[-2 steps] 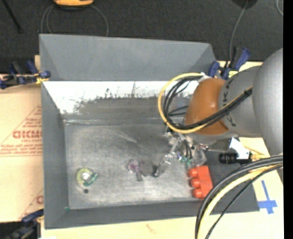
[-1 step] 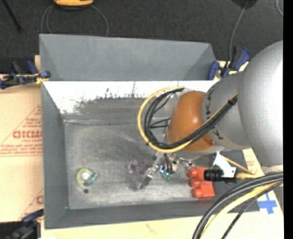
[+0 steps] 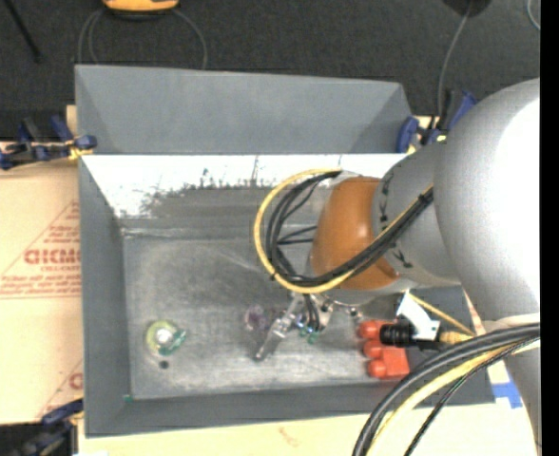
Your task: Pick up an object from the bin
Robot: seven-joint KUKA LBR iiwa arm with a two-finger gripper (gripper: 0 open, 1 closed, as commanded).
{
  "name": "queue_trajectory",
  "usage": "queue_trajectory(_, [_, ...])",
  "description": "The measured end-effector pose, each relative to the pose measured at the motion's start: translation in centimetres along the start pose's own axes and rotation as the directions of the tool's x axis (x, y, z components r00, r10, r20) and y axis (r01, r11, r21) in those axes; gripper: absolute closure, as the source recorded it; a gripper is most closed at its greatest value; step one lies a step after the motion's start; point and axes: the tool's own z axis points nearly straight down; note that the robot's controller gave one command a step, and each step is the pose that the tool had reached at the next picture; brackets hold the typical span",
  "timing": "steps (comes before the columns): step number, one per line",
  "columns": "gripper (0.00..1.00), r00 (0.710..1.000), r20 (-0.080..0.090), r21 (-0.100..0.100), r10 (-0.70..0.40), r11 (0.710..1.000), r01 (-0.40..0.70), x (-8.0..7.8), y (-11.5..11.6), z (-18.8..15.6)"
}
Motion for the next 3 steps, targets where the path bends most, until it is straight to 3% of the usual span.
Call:
queue_trajectory(1, [1.00,1.000,0.007,-0.007,-0.005,1.000,0.005,-0.2,0.3,-0.3])
queue_trajectory(2, [1.00,1.000,0.002,-0.005,-0.031,1.000,0.031,-0.7,0.8,-8.2])
queue_trajectory(3, [1.00,1.000,0.003,-0.006,0.008,1.000,-0.008,-0.9,1.7,-20.1])
